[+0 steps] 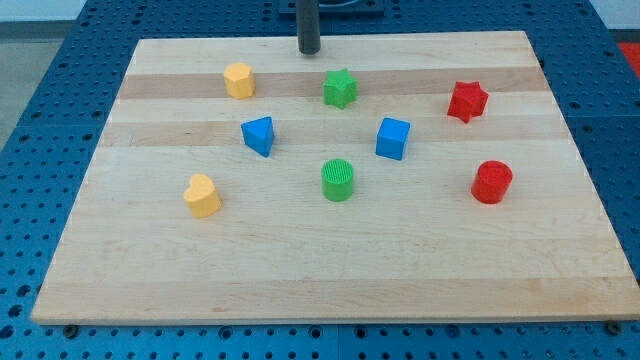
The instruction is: Move your arm towards the top left corner
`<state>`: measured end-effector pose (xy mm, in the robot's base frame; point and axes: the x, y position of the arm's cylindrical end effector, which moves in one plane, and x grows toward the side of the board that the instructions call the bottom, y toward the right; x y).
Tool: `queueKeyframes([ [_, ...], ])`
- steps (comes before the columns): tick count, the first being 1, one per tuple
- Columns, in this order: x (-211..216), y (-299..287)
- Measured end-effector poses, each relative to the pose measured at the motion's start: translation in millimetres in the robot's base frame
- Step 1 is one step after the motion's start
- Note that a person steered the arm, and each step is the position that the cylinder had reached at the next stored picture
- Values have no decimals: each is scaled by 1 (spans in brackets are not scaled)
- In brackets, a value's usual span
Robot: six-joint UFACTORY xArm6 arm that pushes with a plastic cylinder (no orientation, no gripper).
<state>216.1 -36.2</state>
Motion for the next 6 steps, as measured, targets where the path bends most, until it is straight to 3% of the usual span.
queueKeyframes([
  [3, -1, -151],
  [6, -2, -157],
])
